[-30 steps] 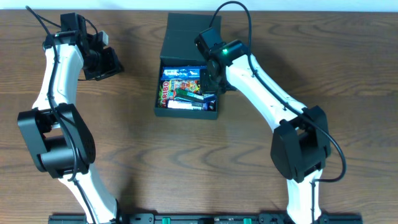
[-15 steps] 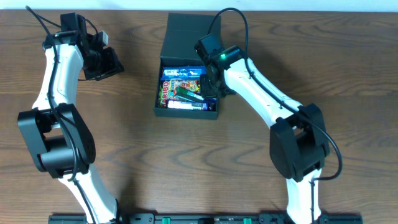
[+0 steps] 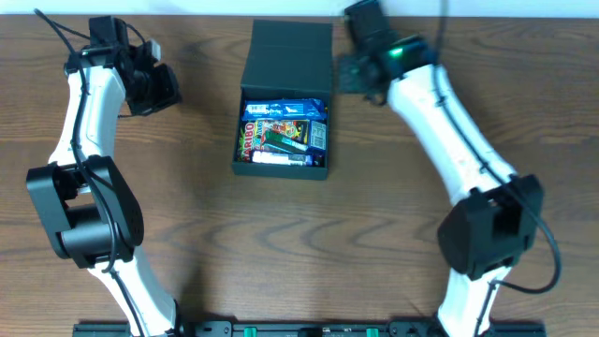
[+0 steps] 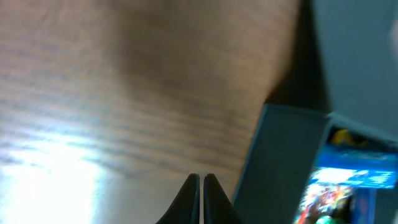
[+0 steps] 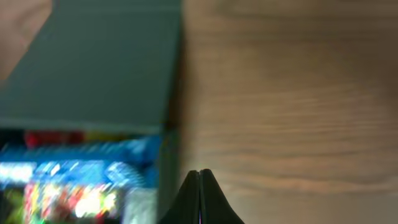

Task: Pack container
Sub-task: 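Release the tin inside the box and withdraw the right gripper, then raise both grippers to the box lid's back edge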

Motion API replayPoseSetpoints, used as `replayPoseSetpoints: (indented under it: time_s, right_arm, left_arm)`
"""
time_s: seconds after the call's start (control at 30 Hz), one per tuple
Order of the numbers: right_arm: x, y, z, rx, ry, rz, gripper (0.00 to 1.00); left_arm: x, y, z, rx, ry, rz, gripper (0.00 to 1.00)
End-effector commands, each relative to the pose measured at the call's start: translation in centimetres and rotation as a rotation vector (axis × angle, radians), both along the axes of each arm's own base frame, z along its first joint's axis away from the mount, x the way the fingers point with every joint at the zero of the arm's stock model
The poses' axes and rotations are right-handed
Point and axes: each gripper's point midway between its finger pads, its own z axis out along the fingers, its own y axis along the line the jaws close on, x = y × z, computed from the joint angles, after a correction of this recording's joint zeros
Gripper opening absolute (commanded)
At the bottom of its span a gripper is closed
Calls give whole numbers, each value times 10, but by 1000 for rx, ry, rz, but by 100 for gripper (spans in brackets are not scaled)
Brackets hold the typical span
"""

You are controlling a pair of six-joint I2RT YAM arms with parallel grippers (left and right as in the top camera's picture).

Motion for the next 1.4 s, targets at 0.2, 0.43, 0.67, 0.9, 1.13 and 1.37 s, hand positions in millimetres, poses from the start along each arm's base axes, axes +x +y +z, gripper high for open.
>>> replayPoseSetpoints:
  time_s: [0.2, 0.43, 0.67, 0.9, 1.13, 1.37]
  right_arm:
    - [34, 7, -63, 397, 116, 98, 2]
    - [55, 15, -104, 487, 125, 78, 2]
    - [66, 20, -138, 579, 149, 68, 2]
    - [69, 23, -162, 636, 175, 49, 2]
    - [84, 31, -147, 683, 94, 92, 2]
    - [83, 40, -149, 756, 110, 117, 2]
  left_arm:
    - [46, -57, 12, -67, -140, -9, 6]
    - [73, -85, -18, -100, -101, -7, 6]
    - [101, -102, -41, -204, -35, -15, 6]
    - [100, -107, -66, -212, 38, -11, 5]
    - [100, -113, -65, -231, 38, -14, 6]
    - [101, -120, -65, -237, 33, -27, 5]
